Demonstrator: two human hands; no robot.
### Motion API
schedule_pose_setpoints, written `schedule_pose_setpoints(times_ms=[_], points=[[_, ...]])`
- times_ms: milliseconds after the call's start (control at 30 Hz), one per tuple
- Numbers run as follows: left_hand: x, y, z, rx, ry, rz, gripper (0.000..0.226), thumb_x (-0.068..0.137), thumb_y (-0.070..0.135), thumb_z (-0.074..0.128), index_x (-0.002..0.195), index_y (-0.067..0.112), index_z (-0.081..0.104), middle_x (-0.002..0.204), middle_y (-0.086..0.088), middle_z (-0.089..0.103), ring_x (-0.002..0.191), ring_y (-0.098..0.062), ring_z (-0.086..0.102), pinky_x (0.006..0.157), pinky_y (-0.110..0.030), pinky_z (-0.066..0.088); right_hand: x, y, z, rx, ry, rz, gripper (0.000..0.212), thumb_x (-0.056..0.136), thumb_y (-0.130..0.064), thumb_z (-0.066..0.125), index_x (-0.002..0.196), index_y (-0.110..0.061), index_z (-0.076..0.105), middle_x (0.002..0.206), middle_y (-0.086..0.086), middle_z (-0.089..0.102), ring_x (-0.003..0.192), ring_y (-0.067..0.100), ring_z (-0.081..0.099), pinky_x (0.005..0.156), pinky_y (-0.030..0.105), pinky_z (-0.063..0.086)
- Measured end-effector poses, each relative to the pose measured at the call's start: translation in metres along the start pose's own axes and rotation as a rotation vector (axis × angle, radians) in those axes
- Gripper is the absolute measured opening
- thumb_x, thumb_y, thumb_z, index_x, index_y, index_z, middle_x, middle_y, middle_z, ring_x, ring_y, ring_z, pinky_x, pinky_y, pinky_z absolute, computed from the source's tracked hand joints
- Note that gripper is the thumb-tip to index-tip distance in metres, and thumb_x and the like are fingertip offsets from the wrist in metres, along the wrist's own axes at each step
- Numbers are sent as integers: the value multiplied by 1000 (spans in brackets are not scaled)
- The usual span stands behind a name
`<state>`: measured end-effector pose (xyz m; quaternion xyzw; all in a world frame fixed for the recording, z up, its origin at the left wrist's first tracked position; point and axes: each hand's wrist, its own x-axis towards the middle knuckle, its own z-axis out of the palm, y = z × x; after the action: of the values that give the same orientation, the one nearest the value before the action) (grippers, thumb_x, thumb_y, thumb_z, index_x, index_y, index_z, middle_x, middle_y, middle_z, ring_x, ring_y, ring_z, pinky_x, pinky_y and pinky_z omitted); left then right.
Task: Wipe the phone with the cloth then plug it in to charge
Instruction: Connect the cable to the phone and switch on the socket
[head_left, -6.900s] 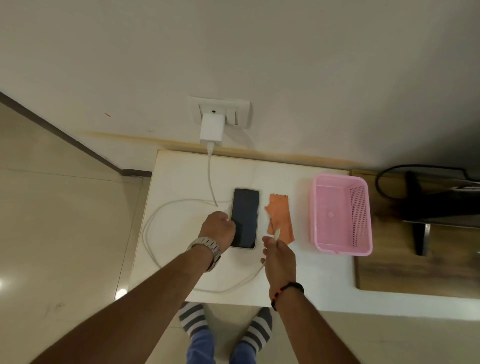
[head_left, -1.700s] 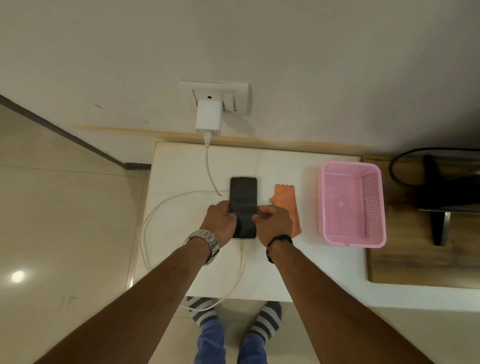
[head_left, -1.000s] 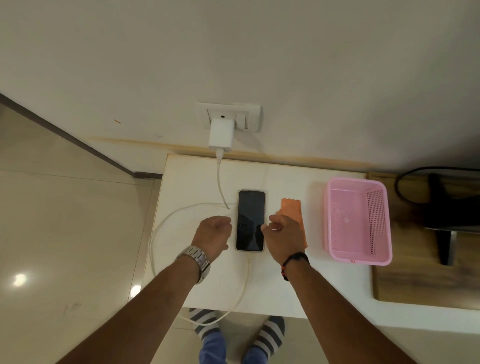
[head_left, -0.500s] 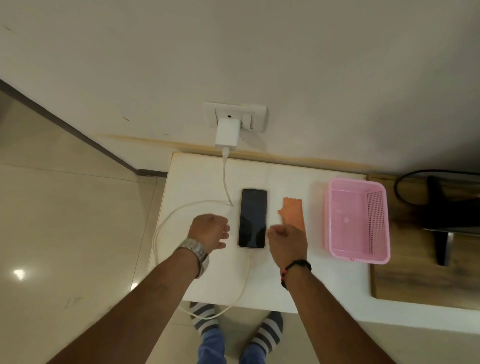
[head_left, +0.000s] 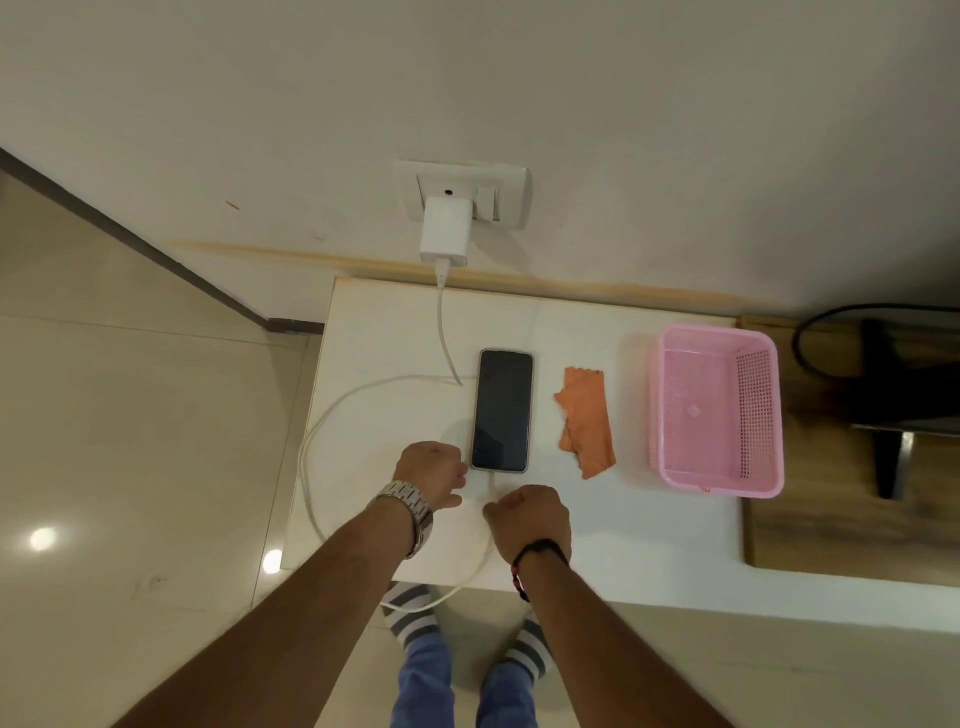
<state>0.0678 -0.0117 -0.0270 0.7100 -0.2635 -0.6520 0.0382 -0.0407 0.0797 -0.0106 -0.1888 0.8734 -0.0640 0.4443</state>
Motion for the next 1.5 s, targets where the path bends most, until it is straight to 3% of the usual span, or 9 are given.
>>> schedule_pose_setpoints(times_ms=[233,400,600,800,967,1167,1333,1433,1500], points=[[-5,3,16,-165,-161,-2,14,98,28,69,101,15,66,101,-11,76,87,-26,78,65,-35,64,-11,8,-9,364,-24,-29,15,88,-30,73,85,-15,75,77,2,76,73,19,72,80,36,63],[-4,5,23,-142,-124,70,19,95,24,73,103,7,70,87,-18,78,64,-25,79,56,-27,61,-7,1,-9,444,9,-44,19,93,-25,70,79,-14,78,70,2,76,68,18,71,74,31,63],[1,3,23,-133,-80,80,12,96,25,73,94,14,69,84,-16,78,64,-23,79,59,-29,63,-4,-1,-6,452,30,-43,21,92,-24,70,72,-19,77,64,-3,74,65,14,70,60,19,52],[6,3,20,165,-68,46,38,92,39,75,94,1,75,75,-11,79,59,-22,75,65,-39,67,4,11,0,205,18,-63,25,95,-37,67,97,-16,79,95,2,79,86,16,69,97,36,56],[-7,14,-2,526,154,159,54,87,52,70,81,-1,77,77,-12,80,73,-29,77,76,-43,66,13,4,-5,91,7,-3,28,91,-41,71,104,-17,78,106,2,77,100,21,70,98,35,52],[-38,68,-45,-54,217,326,29,97,29,68,94,0,74,85,-14,79,68,-25,72,63,-38,62,-3,-30,-41,107,137,-219,28,89,-35,71,64,-23,67,60,-9,65,58,4,60,60,20,50],[-54,151,-64,-326,105,403,41,95,49,65,103,10,74,99,-8,81,91,-22,78,79,-40,65,-33,-120,-81,511,49,-465,6,87,-39,72,82,-36,71,76,-26,72,78,-16,64,61,-1,47],[-57,186,-62,-369,-109,353,57,92,57,66,117,6,71,111,-12,79,101,-25,77,90,-44,63,-34,-166,-88,643,-14,-463,19,86,-34,71,68,-28,71,71,-21,72,69,-8,66,60,8,52],[-58,198,-58,-334,-159,361,57,92,54,68,120,5,70,111,-16,79,98,-28,77,89,-44,62,-32,-186,-89,622,-13,-435,28,88,-35,68,73,-11,70,77,-1,74,77,15,70,72,34,58]])
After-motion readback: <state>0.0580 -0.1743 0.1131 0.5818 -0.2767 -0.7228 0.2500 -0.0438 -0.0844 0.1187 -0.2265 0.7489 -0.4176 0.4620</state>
